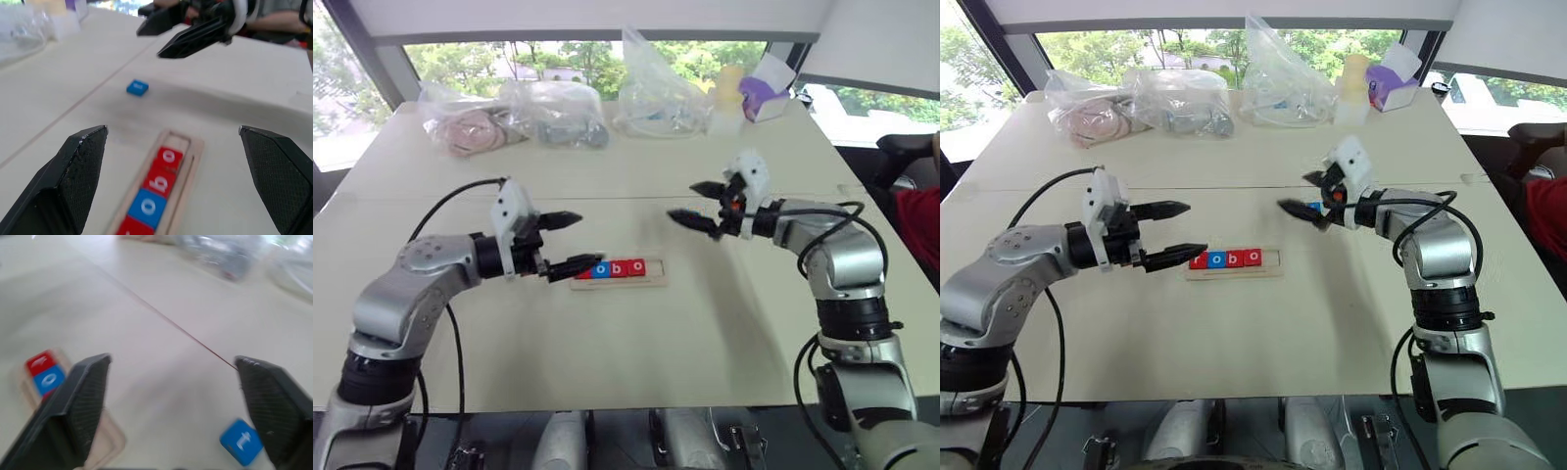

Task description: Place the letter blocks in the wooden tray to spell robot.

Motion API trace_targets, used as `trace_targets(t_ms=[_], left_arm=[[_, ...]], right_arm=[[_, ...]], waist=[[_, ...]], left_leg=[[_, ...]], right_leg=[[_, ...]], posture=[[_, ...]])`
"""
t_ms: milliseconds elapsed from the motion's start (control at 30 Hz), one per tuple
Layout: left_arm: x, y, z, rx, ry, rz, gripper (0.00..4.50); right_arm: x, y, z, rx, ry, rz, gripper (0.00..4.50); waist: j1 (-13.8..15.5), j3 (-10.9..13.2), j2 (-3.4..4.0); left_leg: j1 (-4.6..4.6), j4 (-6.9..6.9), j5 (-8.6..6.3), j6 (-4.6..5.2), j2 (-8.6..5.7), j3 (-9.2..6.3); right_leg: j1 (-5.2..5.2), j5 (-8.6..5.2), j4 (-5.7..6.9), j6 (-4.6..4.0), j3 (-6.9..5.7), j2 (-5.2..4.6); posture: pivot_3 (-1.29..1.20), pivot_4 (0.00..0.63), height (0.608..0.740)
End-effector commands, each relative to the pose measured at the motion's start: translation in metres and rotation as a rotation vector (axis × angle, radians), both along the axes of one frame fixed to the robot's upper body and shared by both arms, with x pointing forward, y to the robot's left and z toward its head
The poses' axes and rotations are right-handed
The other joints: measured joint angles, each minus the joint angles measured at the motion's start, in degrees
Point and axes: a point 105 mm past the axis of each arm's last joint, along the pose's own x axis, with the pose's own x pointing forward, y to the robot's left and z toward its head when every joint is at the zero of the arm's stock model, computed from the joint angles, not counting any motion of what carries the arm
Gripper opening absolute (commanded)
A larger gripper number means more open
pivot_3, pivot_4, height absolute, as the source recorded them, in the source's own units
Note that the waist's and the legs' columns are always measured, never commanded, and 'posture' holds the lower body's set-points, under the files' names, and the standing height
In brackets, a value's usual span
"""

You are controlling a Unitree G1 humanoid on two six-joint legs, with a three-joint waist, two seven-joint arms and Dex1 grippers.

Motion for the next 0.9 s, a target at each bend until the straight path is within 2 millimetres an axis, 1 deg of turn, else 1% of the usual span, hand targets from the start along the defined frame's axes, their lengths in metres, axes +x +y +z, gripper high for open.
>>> trace_targets(t_ms=[33, 100, 167, 267, 433, 600, 700, 900], left_arm=[[0.01, -0.005, 0.017, -0.026, -0.078, 0.014, 4.5], [0.012, -0.009, 0.022, -0.029, -0.094, 0.005, 4.5], [0.013, -0.009, 0.021, -0.017, -0.096, -0.003, 4.5], [0.015, -0.007, 0.018, -0.004, -0.098, 0.011, 4.5], [0.009, -0.01, 0.016, -0.015, -0.089, 0.004, 4.5], [0.006, -0.009, 0.01, -0.002, -0.077, 0.015, 4.5], [0.005, -0.008, 0.008, -0.001, -0.07, 0.018, 4.5], [0.005, -0.006, 0.002, 0.01, -0.061, 0.03, 4.5]], right_arm=[[0.007, 0.0, -0.006, 0.002, 0.003, -0.144, 4.15], [0.011, 0.004, -0.017, -0.013, 0.016, -0.214, 4.15], [0.016, 0.004, -0.023, -0.031, 0.012, -0.28, 4.15], [0.025, 0.003, -0.037, -0.024, 0.015, -0.425, 4.15], [0.025, 0.001, -0.061, -0.082, 0.024, -0.515, 4.15], [0.028, 0.0, -0.071, -0.104, 0.029, -0.543, 4.15], [0.034, 0.002, -0.079, -0.107, 0.045, -0.551, 4.15], [0.041, 0.015, -0.095, -0.082, 0.107, -0.524, 4.15]], waist=[[0.0, 0.0, 0.01], [0.0, 0.0, 0.01], [-0.1, 0.0, 0.01], [0.0, 0.0, 0.01], [0.1, 0.0, 0.01], [-0.1, 0.0, 0.01], [-0.2, 0.0, 0.01], [-0.3, 0.0, 0.01]], left_leg=[[0.0, -0.01, 0.0, 0.0, 0.0, 0.01], [-0.01, -0.02, 0.01, -0.01, 0.0, 0.01], [-0.04, -0.03, 0.01, -0.01, -0.01, 0.03], [-0.08, -0.06, 0.02, -0.03, -0.02, 0.08], [-0.09, -0.07, 0.04, -0.06, -0.03, 0.06], [-0.09, -0.07, 0.05, -0.08, -0.04, 0.06], [-0.07, -0.07, 0.05, -0.08, -0.02, 0.06], [-0.01, -0.08, 0.05, -0.08, 0.0, 0.06]], right_leg=[[-0.01, 0.0, 0.01, 0.0, 0.01, 0.02], [-0.04, 0.0, 0.01, 0.0, 0.01, 0.04], [-0.08, 0.0, 0.01, 0.0, 0.03, 0.04], [-0.15, 0.0, 0.02, 0.0, 0.06, 0.03], [-0.14, 0.0, 0.0, 0.01, 0.06, 0.01], [-0.14, 0.01, 0.01, 0.01, 0.06, 0.01], [-0.14, 0.01, 0.02, 0.01, 0.06, 0.06], [-0.08, 0.01, 0.03, 0.01, 0.06, 0.08]], posture=[[0.0, 0.15, 0.735], [0.0, 0.15, 0.735], [0.0, 0.15, 0.735], [0.0, 0.15, 0.735], [0.0, 0.15, 0.735], [0.0, 0.15, 0.735], [0.0, 0.15, 0.735], [0.0, 0.15, 0.735]])
